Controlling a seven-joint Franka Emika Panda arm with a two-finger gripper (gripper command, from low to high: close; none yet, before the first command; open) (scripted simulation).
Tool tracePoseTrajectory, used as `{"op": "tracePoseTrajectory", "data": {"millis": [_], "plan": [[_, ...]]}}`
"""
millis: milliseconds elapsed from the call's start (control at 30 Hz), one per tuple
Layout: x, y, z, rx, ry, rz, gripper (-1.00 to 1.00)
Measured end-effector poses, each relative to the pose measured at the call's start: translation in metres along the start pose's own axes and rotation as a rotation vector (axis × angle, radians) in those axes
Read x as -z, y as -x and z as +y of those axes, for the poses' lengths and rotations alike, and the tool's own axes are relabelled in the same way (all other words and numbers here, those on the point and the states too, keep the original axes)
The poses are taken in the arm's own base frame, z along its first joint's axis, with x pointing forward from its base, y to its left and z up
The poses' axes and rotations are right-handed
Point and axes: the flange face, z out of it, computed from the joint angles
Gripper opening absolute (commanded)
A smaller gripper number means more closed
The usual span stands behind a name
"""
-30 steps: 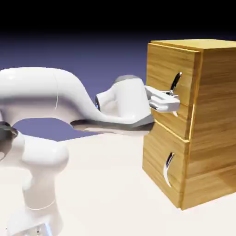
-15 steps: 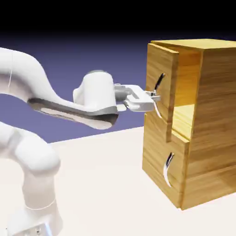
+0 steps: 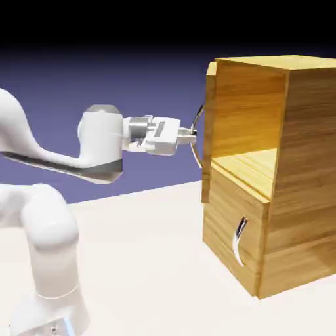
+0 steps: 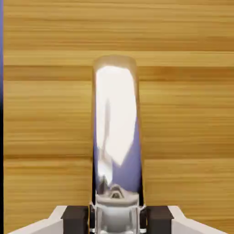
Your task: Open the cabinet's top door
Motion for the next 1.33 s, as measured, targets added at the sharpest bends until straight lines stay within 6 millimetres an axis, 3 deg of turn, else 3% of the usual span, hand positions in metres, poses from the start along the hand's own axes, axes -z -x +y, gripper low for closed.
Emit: {"op": "tracePoseTrajectory", "data": {"millis": [433,833,1067,1333], "plan": [[0.063,-0.035,0.033,0.003,-0.193,-0.194,-1.00],[0.120,-0.093,0.091,0.004,-0.431,-0.436,-1.00],[0.139,-0.129,0.126,0.004,-0.561,-0.567,-1.00],[0.147,-0.161,0.159,0.003,-0.672,-0.679,-1.00]]}}
